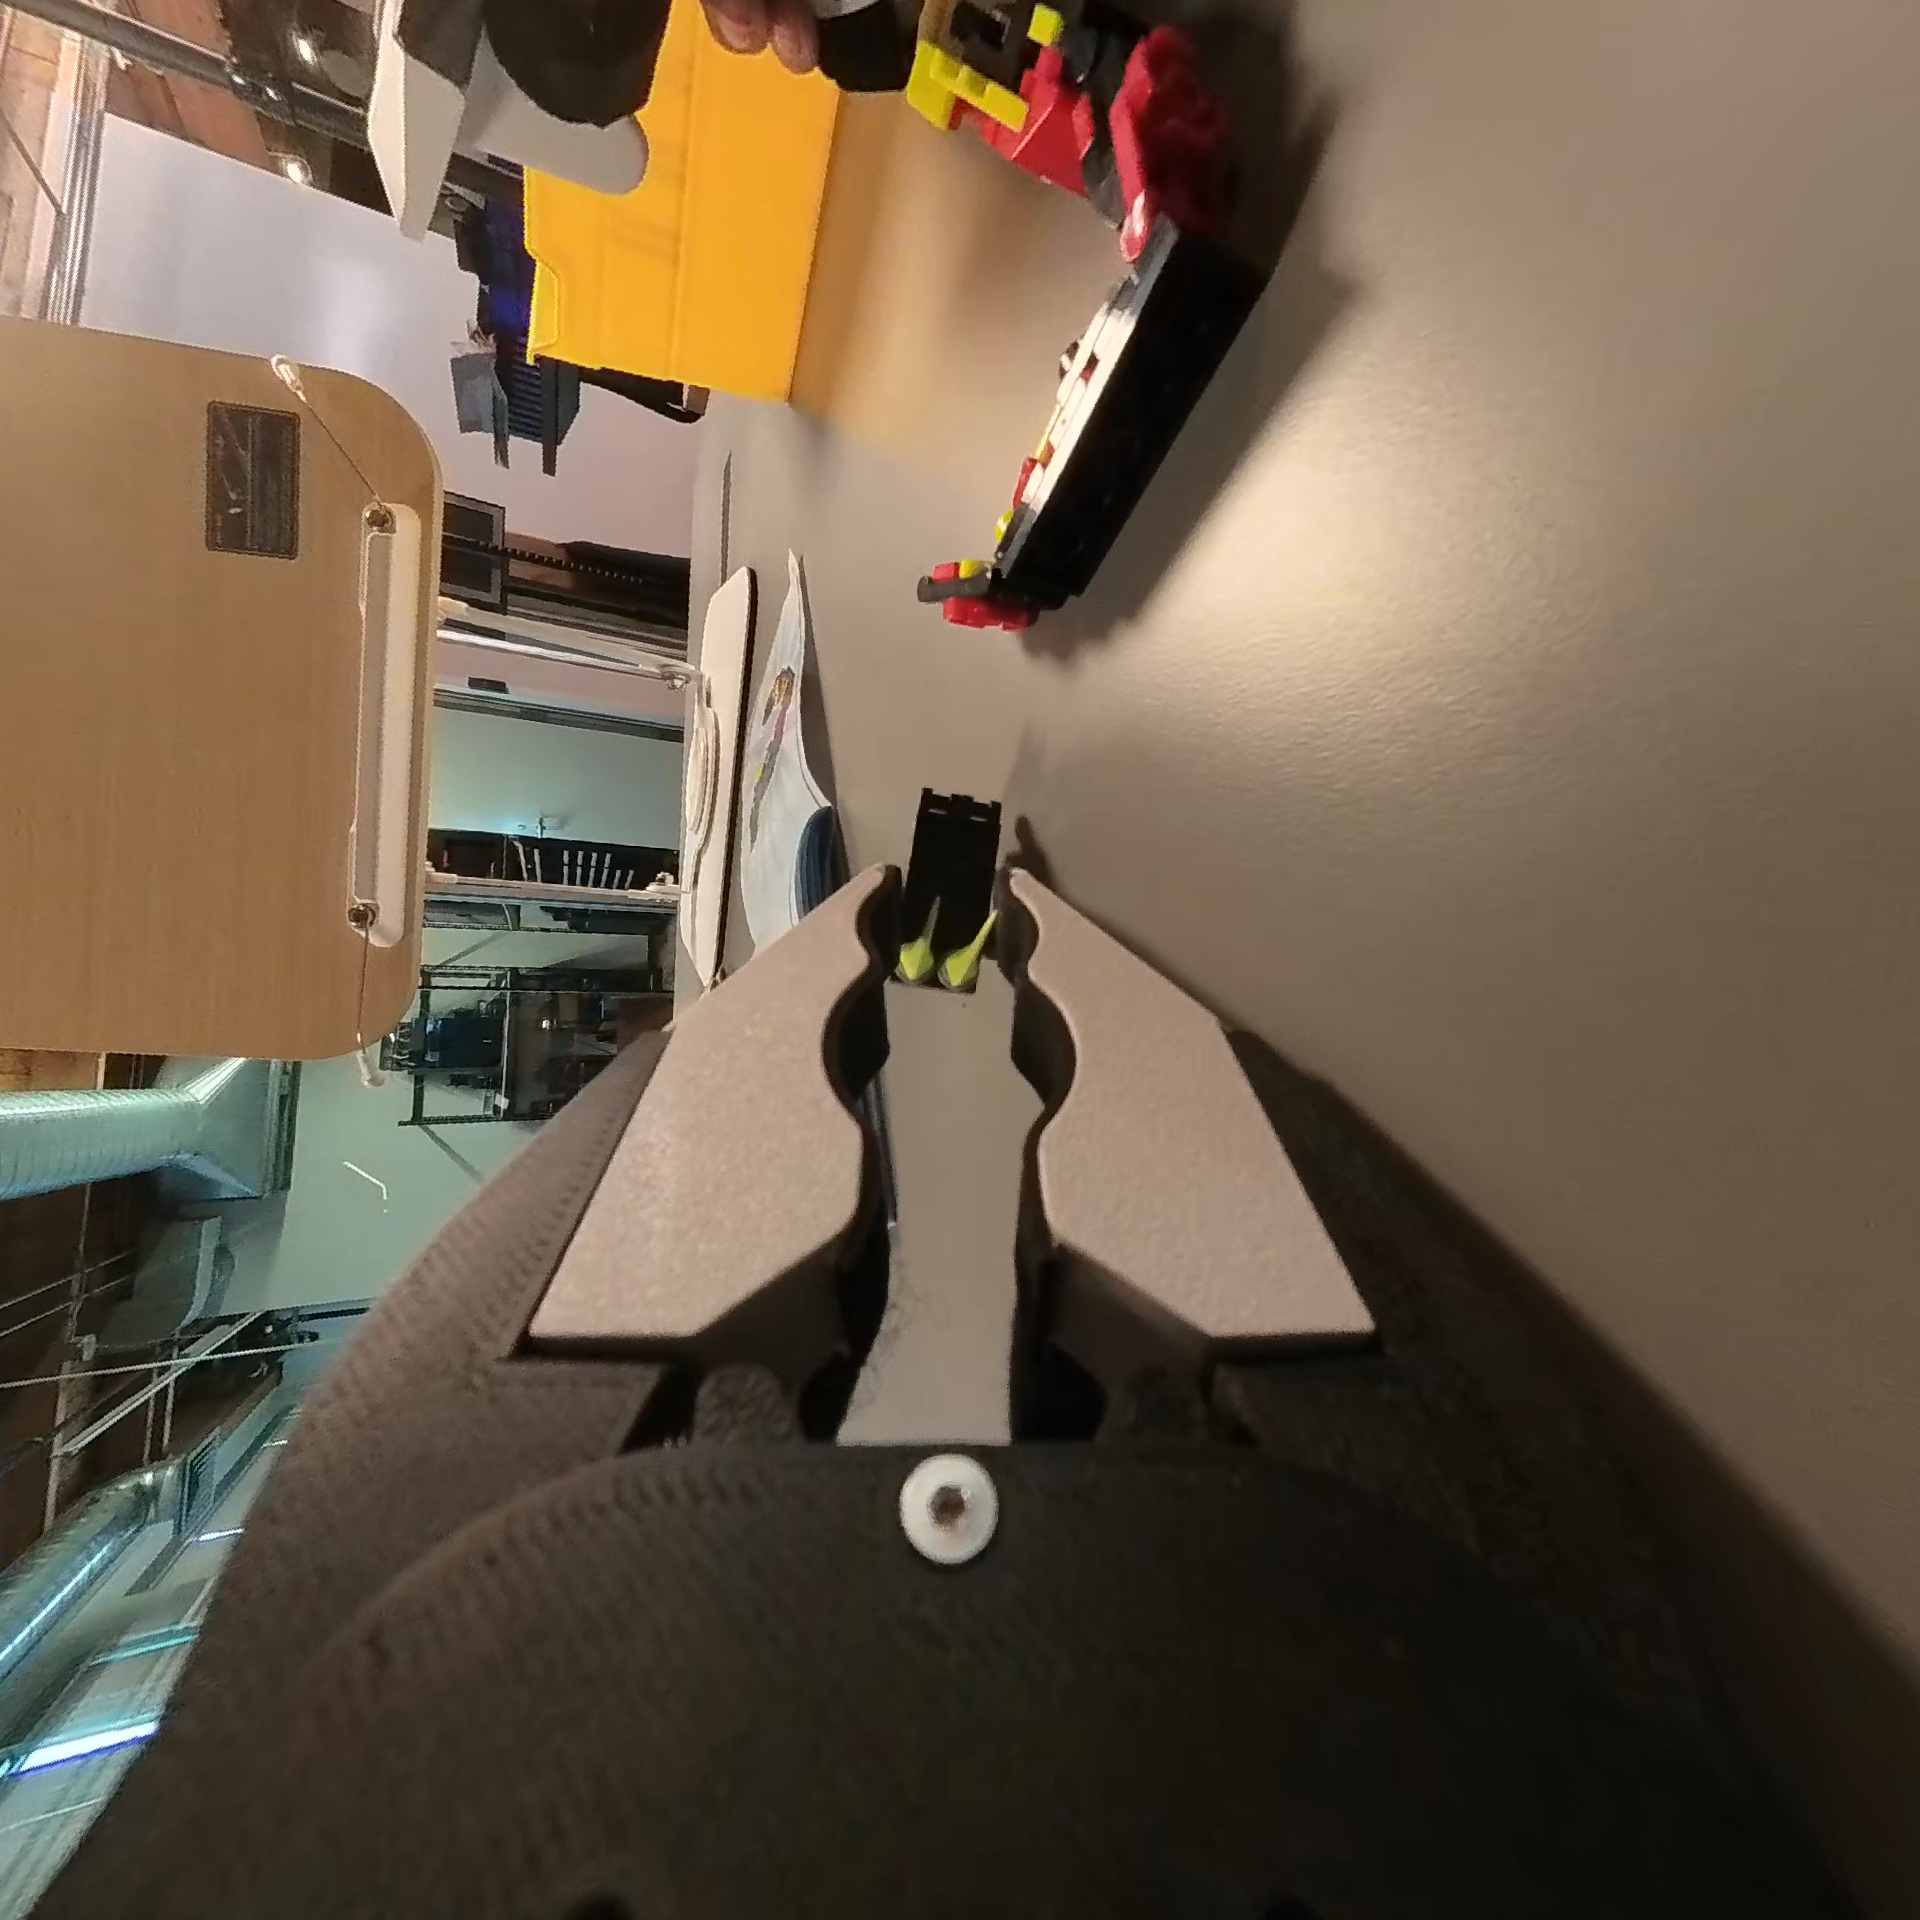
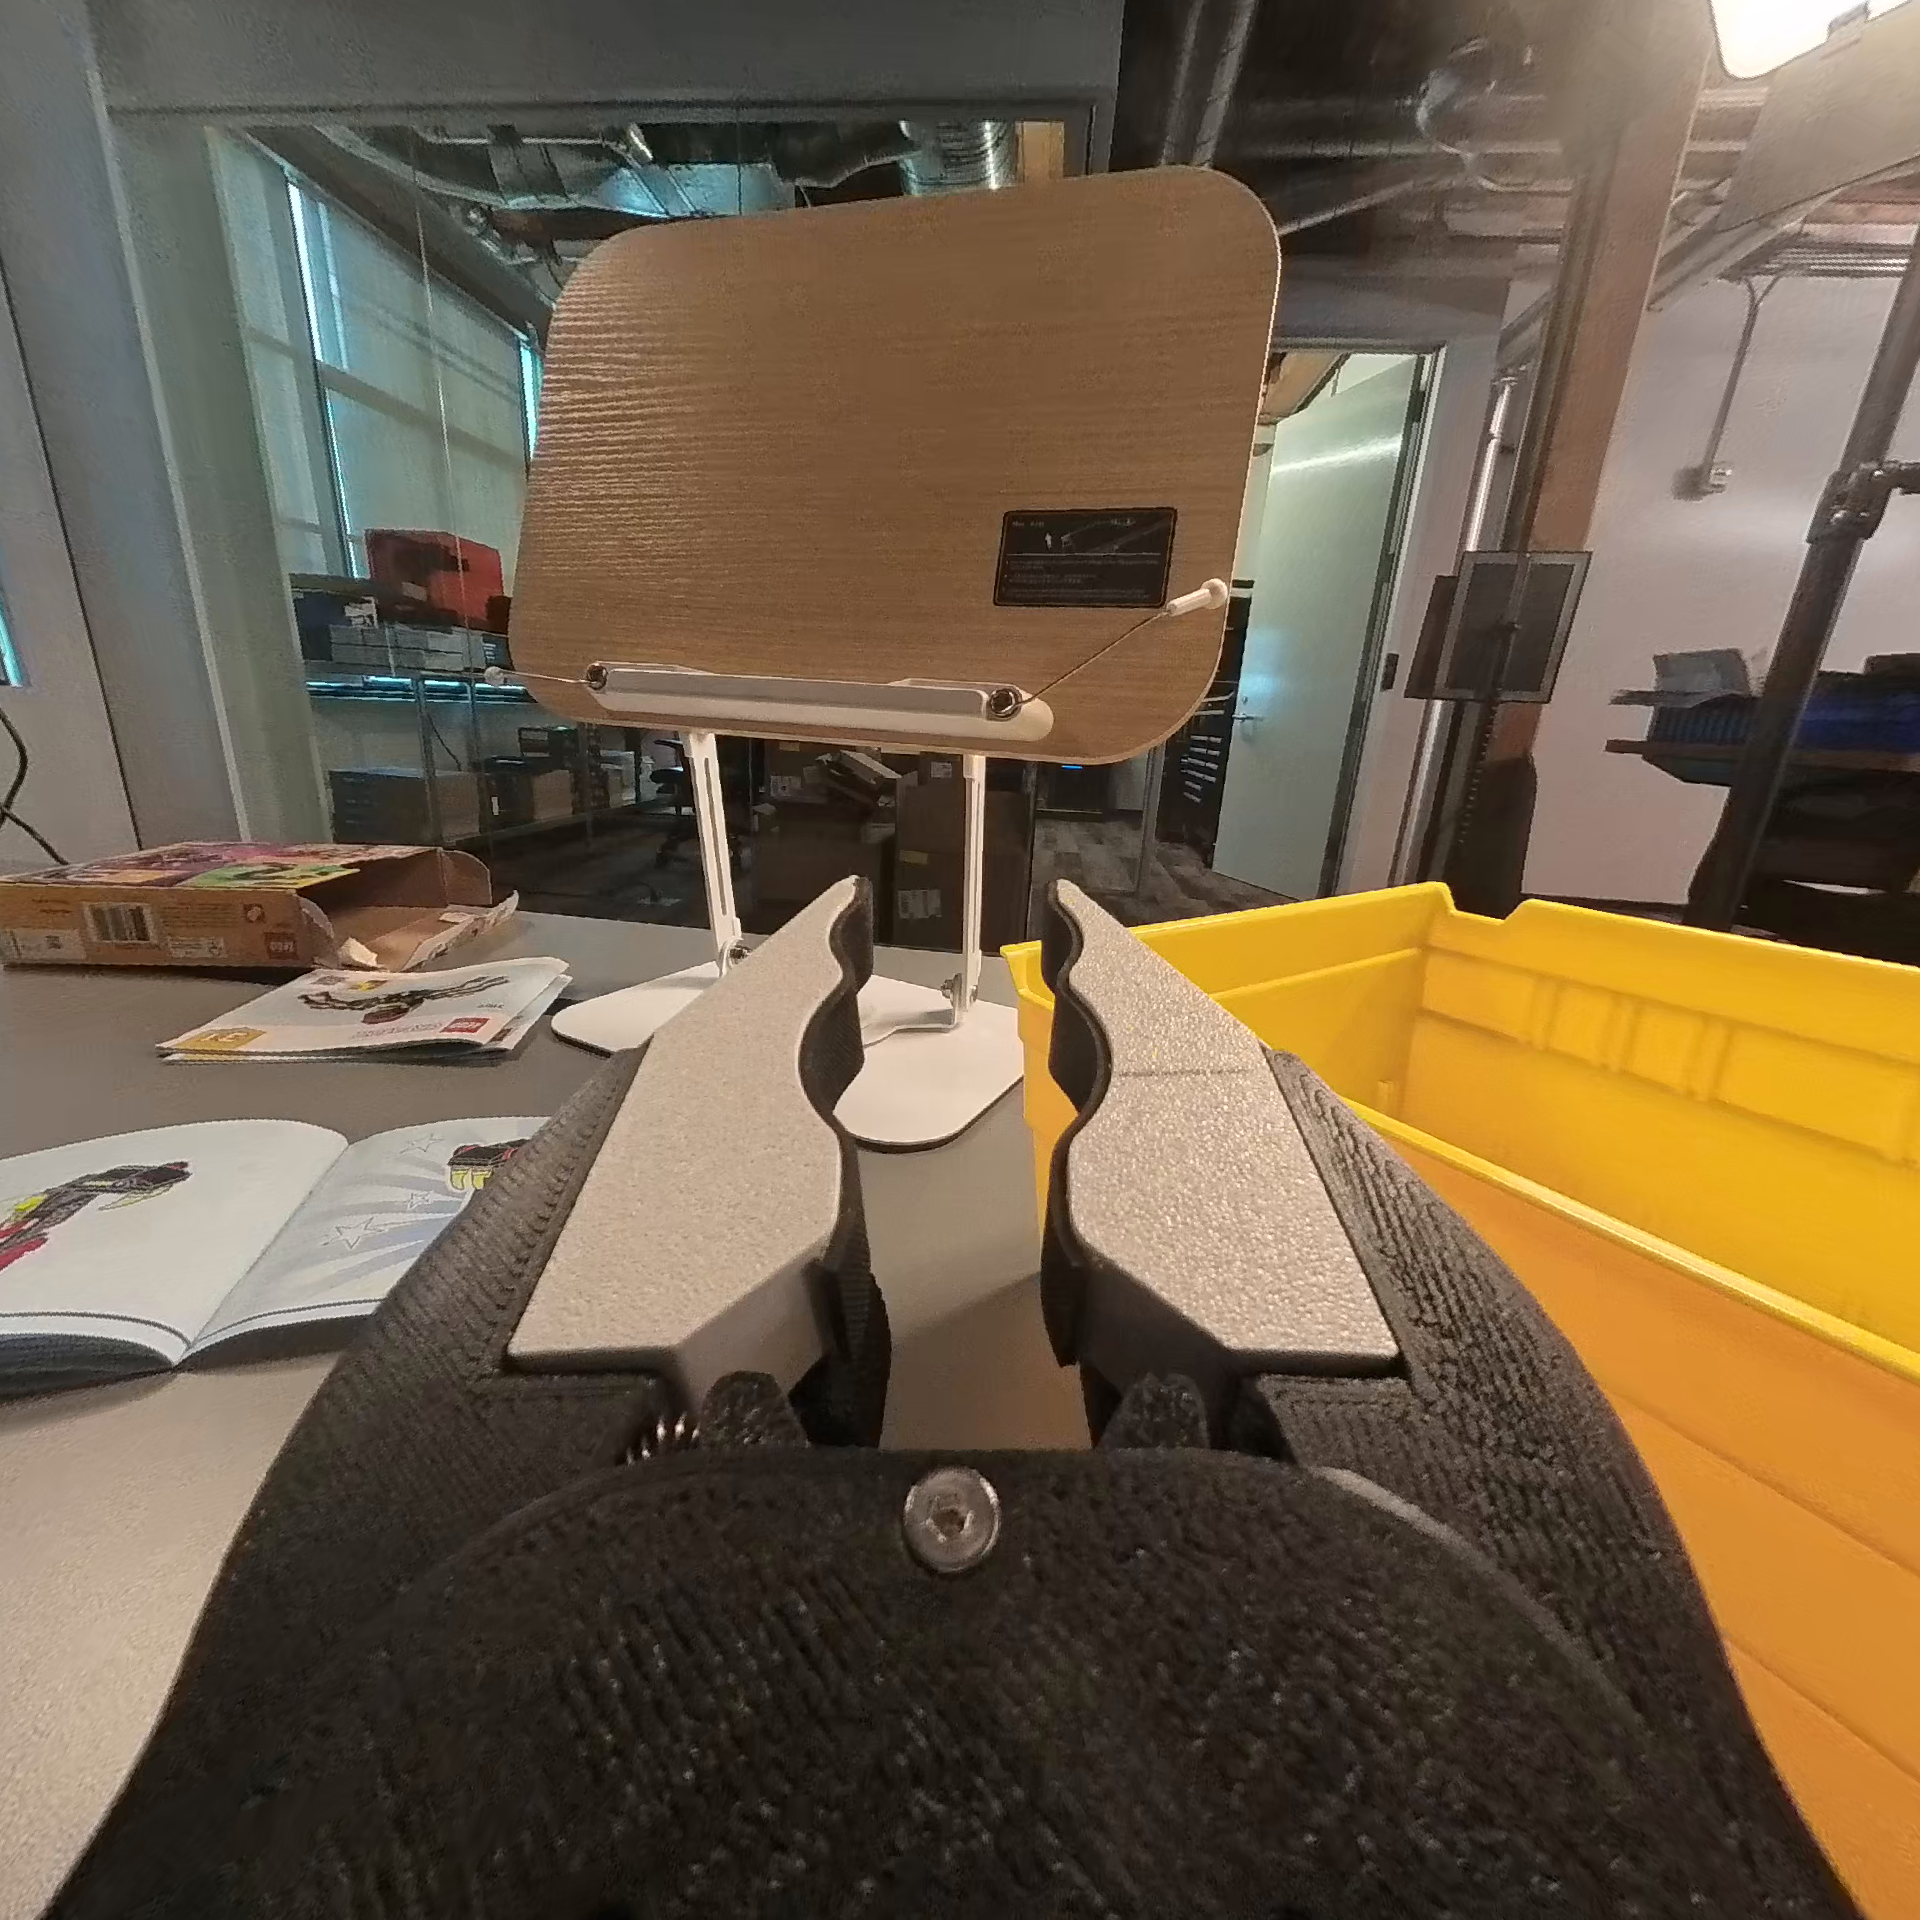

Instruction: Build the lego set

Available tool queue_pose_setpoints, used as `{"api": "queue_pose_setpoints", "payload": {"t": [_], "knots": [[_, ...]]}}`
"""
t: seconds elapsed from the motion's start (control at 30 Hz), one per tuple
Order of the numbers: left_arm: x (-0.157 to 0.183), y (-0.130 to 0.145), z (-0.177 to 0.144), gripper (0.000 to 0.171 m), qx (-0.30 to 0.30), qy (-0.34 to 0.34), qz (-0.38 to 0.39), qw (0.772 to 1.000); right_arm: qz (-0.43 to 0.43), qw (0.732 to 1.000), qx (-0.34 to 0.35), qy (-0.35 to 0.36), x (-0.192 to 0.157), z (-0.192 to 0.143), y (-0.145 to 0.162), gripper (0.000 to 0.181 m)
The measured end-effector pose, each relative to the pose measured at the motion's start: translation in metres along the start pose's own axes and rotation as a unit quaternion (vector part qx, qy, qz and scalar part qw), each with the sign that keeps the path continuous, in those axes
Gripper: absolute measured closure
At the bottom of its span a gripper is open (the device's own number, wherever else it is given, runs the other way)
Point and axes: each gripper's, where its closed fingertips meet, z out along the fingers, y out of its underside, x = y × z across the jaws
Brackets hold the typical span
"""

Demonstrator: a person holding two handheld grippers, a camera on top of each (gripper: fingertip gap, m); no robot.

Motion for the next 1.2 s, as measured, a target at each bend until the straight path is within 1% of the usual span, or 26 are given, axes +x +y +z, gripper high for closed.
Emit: {"api": "queue_pose_setpoints", "payload": {"t": [0.63,1.03,1.2], "knots": [[-0.0009,0.0004,0.0006,0.155,-0.001,0.002,-0.016,1.0,0.002,1.0,-0.002,-0.005,-0.0014,0.0004,0.0009,0.15],[-0.0013,0.0013,0.001,0.156,-0.001,-0.003,-0.011,1.0,0.0,1.0,-0.003,-0.005,-0.0018,0.0006,0.0011,0.15],[-0.0029,0.0033,0.0017,0.156,-0.004,0.005,-0.041,0.999,0.001,1.0,-0.003,-0.006,-0.0018,0.001,0.0014,0.15]]}}
